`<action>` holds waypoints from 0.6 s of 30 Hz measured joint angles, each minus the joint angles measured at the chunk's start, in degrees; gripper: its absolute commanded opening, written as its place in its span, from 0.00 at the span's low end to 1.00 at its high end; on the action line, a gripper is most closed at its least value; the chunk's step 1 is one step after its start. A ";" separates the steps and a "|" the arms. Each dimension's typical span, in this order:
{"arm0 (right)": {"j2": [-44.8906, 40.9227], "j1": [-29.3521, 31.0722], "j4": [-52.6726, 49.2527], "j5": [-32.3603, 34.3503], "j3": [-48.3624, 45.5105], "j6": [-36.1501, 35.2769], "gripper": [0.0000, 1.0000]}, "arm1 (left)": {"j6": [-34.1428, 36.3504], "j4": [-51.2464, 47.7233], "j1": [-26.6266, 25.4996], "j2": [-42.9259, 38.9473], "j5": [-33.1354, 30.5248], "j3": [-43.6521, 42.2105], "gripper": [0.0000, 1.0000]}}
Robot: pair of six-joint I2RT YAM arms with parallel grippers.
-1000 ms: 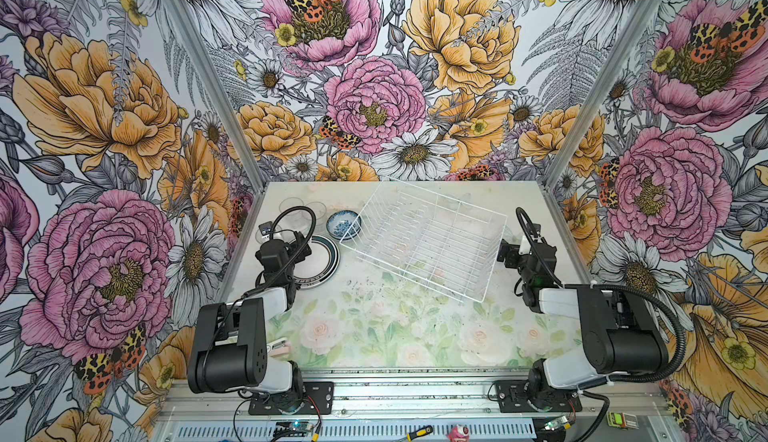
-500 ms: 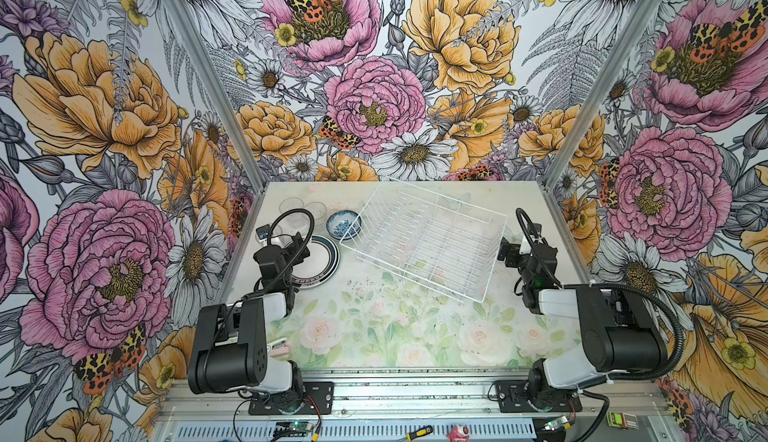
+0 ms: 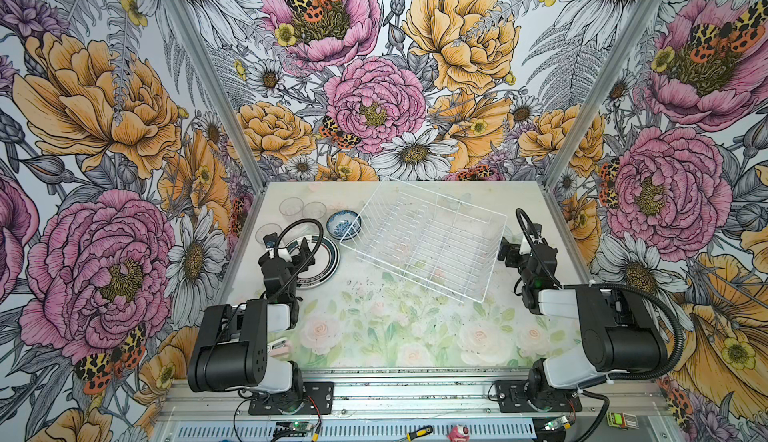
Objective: Unload the mixed dishes from the dish rack
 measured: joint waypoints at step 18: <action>0.00 0.09 0.28 0.98 -0.07 -0.44 1.00 | 5.95 -1.20 -5.49 5.11 1.49 4.87 0.99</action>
